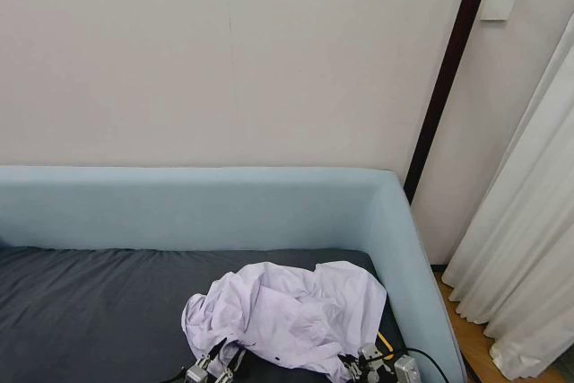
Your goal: Pick up the clothes from the sofa and hang them on the clothes hanger.
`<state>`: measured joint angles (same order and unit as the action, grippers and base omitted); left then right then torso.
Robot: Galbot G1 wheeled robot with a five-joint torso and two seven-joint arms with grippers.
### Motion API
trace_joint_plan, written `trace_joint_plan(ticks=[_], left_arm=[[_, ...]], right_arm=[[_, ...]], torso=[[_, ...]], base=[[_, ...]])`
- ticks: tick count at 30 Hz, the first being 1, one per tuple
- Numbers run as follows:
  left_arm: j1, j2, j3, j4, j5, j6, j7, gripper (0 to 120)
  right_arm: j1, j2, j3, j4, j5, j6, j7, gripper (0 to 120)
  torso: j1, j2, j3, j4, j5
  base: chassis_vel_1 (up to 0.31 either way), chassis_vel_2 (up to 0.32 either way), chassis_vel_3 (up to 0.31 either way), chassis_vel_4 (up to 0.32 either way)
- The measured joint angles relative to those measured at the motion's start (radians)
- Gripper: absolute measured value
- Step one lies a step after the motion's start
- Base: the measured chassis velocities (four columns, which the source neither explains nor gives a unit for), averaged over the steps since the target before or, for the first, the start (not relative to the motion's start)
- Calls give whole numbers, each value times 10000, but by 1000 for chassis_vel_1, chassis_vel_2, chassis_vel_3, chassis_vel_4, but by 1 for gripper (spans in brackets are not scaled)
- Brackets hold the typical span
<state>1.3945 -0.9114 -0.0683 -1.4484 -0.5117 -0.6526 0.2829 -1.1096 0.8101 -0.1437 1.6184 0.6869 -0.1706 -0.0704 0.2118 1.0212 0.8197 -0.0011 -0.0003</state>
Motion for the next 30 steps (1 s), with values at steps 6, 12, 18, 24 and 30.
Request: trace_joint_plan(ticks=[6,12,18,24,30], left_arm=[[70,179,-120,82,-2097,-336,999,88],[-652,149,-98,929,-4483,701,924,100],[-1147,94,197,1561,-5454,1703,1426,100],[-1366,21,387,1891,-6414,2427,1932,100],[-1506,-110,475,2070,-6746,2673,2004,98]], right_arm=[[-22,8,166,-106,29,-10,14,0],[-99,-6,317,-132,49,-8,13,0],[-126,-88,421,-121,94,-7,27,0],[-186,-190,486,-124,94,-2,23,0],[-168,-190,470,-118,113,1,13,0]], torso=[[0,0,0,1,0],[0,0,0,-2,1],[0,-1,0,0,0],[0,0,0,0,1],[0,0,0,0,2]], base=[[0,0,0,0],[0,0,0,0],[0,0,0,0],[0,0,0,0],[0,0,0,0]])
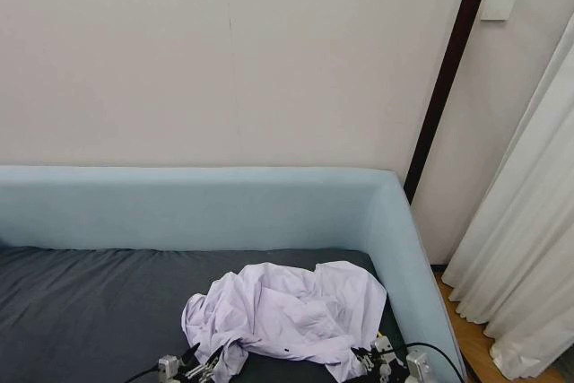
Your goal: Pick up the clothes from the sofa and hang them on the clothes hanger.
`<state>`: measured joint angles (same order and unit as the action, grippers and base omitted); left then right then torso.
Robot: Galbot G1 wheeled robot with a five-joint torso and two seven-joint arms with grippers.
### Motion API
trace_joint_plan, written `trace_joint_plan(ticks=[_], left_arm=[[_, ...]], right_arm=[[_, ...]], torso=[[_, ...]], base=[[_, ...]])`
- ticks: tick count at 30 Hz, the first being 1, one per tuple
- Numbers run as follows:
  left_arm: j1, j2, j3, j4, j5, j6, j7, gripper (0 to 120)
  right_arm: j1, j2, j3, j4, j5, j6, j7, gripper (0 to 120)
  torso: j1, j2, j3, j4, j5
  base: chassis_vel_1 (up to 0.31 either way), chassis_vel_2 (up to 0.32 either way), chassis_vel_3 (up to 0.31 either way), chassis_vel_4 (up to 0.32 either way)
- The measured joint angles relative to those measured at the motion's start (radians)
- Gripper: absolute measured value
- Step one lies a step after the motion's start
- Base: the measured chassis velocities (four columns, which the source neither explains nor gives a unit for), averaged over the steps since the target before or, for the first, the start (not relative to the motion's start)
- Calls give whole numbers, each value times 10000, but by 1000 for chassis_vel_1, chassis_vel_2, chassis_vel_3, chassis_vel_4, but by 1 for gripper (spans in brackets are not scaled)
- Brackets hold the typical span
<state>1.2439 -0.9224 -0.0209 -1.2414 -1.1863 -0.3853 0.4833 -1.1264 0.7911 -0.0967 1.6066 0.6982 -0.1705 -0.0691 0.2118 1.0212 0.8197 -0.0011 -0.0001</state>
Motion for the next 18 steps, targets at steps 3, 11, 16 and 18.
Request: trace_joint_plan(ticks=[3,11,16,18], left_arm=[[-133,-146,111,66,-12,55,54,93],[-266,-333,264,188,2,73,45,68],[-335,-397,289,265,-1,80,27,50],[-361,-420,289,305,-20,97,17,43]], right_arm=[[11,0,-53,51,18,-10,8,0],[-99,-54,27,154,32,-26,17,0],[-151,-80,66,167,36,-31,16,0],[-150,-91,62,169,38,-32,16,0]], torso=[[0,0,0,-1,0],[0,-1,0,0,-1],[0,0,0,0,0],[0,0,0,0,-1]], base=[[0,0,0,0],[0,0,0,0],[0,0,0,0],[0,0,0,0]])
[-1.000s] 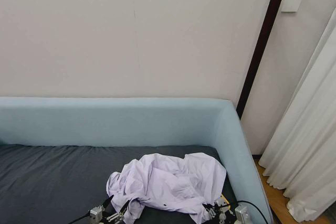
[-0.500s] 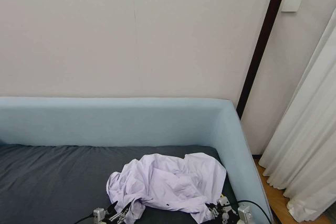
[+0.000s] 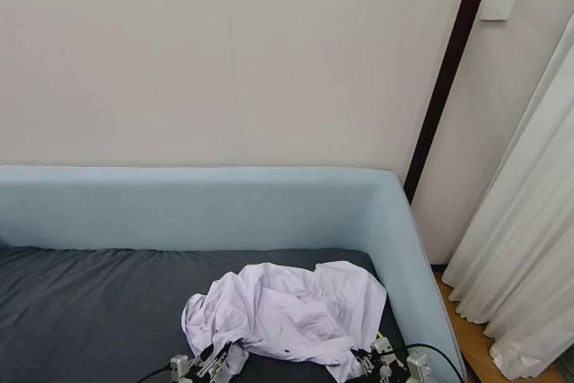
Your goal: Pick up the clothes from the sofa and hang them on the clothes hanger.
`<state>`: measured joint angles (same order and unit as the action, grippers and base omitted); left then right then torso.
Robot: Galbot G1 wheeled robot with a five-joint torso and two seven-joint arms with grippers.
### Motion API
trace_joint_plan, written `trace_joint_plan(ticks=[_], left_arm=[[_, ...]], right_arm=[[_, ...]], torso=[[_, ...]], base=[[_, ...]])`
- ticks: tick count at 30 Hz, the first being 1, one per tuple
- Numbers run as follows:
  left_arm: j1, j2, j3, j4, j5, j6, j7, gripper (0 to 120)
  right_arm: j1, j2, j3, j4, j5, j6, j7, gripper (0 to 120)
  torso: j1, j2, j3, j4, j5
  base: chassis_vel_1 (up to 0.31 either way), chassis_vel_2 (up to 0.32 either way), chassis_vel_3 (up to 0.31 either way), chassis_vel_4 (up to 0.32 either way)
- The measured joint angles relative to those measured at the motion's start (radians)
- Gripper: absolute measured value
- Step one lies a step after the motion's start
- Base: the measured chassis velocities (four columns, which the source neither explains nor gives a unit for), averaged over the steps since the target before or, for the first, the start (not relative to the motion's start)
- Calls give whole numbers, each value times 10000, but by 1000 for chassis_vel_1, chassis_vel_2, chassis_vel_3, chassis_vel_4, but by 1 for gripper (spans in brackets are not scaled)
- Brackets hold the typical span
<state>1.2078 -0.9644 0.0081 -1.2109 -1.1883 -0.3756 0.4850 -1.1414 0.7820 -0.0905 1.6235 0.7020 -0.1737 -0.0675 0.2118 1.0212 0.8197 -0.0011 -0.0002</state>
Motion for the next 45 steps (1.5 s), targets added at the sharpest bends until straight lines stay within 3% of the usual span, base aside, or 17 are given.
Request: trace_joint_plan(ticks=[1,5,8,11,21,24,25,30,31,34,36,37,39,40,42,43,45], left_arm=[[0,0,0,0,0,0,0,43],[-55,-65,1,106,-124,42,-29,23],[-55,-65,0,107,-137,41,-30,19],[-57,-50,-23,105,-212,42,-34,0],[-8,-69,-198,-25,163,-389,-42,0],[275,245,-681,-1286,1457,-956,-966,0],[275,245,-681,-1286,1457,-956,-966,0],[-135,1303,-1193,-4338,4475,-1228,-4014,0],[-135,1303,-1193,-4338,4475,-1228,-4014,0],[-1723,2302,-1015,-5681,5039,-603,-5228,0],[-3009,2836,-733,-5983,4781,-100,-5655,0],[-4142,3173,-411,-5951,4488,225,-5874,0],[-4891,3310,-149,-5828,4292,421,-5960,0],[-6112,3428,328,-5522,4015,789,-6187,0],[-7802,3338,1134,-5002,3843,1330,-6676,0],[-7802,3338,1134,-5002,3843,1330,-6676,0],[-9365,2860,2050,-4382,4023,1923,-7502,0]], right_arm=[[0,0,0,0,0,0,0,0],[30,-23,-42,23,37,-11,-5,0],[39,-31,-45,23,48,-13,-6,0],[57,-38,-48,29,107,-17,-6,0],[32,32,55,60,154,-23,34,0],[15,130,501,474,178,111,243,0],[15,130,501,474,178,111,243,0],[1008,-46,883,2078,-59,523,1076,0],[1008,-46,883,2078,-59,523,1076,0],[2344,-262,955,2833,471,493,1786,0],[3538,-397,852,3002,888,423,2197,0],[4419,-447,775,3004,1182,373,2403,0],[5004,-454,701,2975,1450,284,2509,0],[6014,-449,483,2823,1961,80,2799,0],[7400,-393,83,2516,2564,-205,3200,0],[7400,-393,83,2516,2564,-205,3200,0],[8789,-206,-486,2276,3362,-466,3881,0]], torso=[[0,0,0,0,0],[0,0,0,0,-1],[0,0,0,0,-1],[0,0,0,0,0],[1,0,0,0,0],[0,-1,0,3,2],[0,-1,0,3,2],[0,0,0,5,-2],[0,0,0,5,-2],[0,0,0,-2,3],[0,-1,1,-5,-1],[1,-1,2,-3,0],[1,0,1,1,-2],[1,-1,1,2,0],[3,-3,3,3,1],[3,-3,3,3,1],[2,-1,0,-1,-3]], base=[[0,0,0,0],[0,0,0,0],[0,0,0,0],[0,0,0,0],[0,0,0,0],[0,0,0,0],[0,0,0,0],[0,0,0,0],[0,0,0,0],[0,0,0,0],[0,0,0,0],[0,0,0,0],[0,0,0,0],[0,0,0,0],[0,0,0,0],[0,0,0,0],[0,0,0,0]])
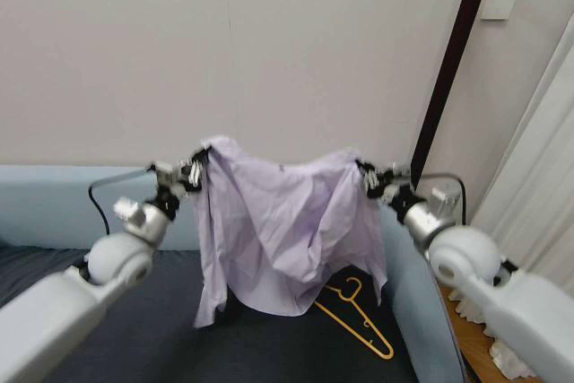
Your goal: Pick up the clothes from the sofa and hang them on the clothes hanger.
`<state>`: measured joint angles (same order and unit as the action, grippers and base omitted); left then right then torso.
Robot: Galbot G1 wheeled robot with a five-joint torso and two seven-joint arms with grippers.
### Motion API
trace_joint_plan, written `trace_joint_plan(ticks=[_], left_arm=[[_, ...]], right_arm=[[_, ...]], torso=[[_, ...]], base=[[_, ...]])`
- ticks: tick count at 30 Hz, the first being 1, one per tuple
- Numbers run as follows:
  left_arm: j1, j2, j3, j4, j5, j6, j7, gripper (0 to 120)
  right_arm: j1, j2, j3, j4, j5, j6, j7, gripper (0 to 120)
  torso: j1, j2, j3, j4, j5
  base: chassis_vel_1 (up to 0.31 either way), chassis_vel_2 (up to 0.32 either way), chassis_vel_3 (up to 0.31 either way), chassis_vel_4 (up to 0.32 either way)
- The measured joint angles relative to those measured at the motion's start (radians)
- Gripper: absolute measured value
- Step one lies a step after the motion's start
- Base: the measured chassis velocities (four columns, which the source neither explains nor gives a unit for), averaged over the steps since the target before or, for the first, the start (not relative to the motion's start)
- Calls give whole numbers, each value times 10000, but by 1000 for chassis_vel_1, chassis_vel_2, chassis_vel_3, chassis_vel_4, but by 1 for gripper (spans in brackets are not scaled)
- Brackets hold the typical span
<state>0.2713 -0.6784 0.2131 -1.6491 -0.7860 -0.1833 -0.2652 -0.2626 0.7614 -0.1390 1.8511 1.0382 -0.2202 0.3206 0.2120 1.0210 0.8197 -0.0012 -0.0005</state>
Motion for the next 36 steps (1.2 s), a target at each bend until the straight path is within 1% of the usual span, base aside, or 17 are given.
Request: trace_joint_plan(ticks=[1,2,3,5,6,11,13,14,15,18,20,21,25,26,30,33,36], left_arm=[[-516,-355,457,286,-1,443,-488,0],[-516,-355,457,286,-1,443,-488,0],[-933,-821,962,626,-52,900,-900,0],[-1403,-1524,1616,1586,265,1334,-1445,0],[-1516,-1712,1725,1893,506,1399,-1598,0],[-1656,-1770,1669,1831,519,1529,-1737,0],[-765,-509,241,-196,-32,1624,-1821,0],[-355,-173,-291,-783,-226,1693,-1891,0],[-355,-173,-291,-783,-226,1693,-1891,0],[1137,890,-1789,-2643,-737,1916,-1999,0],[1865,1598,-2515,-3606,-1059,1985,-2084,0],[1865,1598,-2515,-3606,-1059,1985,-2084,0],[2867,2848,-3606,-5168,-1762,2108,-2382,0],[2867,2848,-3606,-5168,-1762,2108,-2382,0],[3919,3387,-5195,-6006,-2283,2324,-2562,0],[4282,3352,-5388,-5915,-2242,2365,-2560,0],[4653,3017,-5294,-5358,-1903,2353,-2518,0]], right_arm=[[465,192,-237,-79,339,-219,463,0],[465,192,-237,-79,339,-219,463,0],[985,515,-602,-305,540,-547,935,0],[1649,1031,-1407,-1444,-141,-654,1224,0],[1902,1248,-1677,-1976,-360,-558,1269,0],[2592,1703,-1981,-2646,-252,-441,1510,0],[3367,1513,-1995,-1510,411,-582,1899,0],[3439,1396,-1949,-1078,582,-639,2011,0],[3439,1396,-1949,-1078,582,-639,2011,0],[3691,1113,-1778,208,1244,-913,2324,0],[3914,1014,-1716,860,1737,-1074,2554,0],[3914,1014,-1716,860,1737,-1074,2554,0],[4246,929,-1571,1706,2657,-1299,2996,0],[4246,929,-1571,1706,2657,-1299,2996,0],[4444,918,-1428,2083,3461,-1489,3297,0],[4333,928,-1395,2110,3685,-1553,3404,0],[3835,931,-1377,1985,3581,-1570,3371,0]], torso=[[0,0,0,1,8],[0,0,0,1,8],[0,0,0,-3,-1],[0,-1,4,-6,-3],[3,-4,8,-6,10],[5,-4,6,2,2],[-2,-1,-2,1,-6],[-4,0,-3,3,1],[-4,0,-3,3,1],[-5,2,-4,5,-8],[-7,3,-5,3,-1],[-7,3,-5,3,-1],[-6,4,-3,-1,1],[-6,4,-3,-1,1],[-7,4,-4,2,5],[-6,5,-4,1,1],[-4,4,-2,1,1]], base=[[0,0,0,0],[0,0,0,0],[0,0,0,0],[0,0,0,0],[0,0,0,0],[0,0,0,0],[0,0,0,0],[0,0,0,0],[0,0,0,0],[0,0,0,0],[0,0,0,0],[0,0,0,0],[0,0,0,0],[0,0,0,0],[0,0,0,0],[0,0,0,0],[0,0,0,0]])
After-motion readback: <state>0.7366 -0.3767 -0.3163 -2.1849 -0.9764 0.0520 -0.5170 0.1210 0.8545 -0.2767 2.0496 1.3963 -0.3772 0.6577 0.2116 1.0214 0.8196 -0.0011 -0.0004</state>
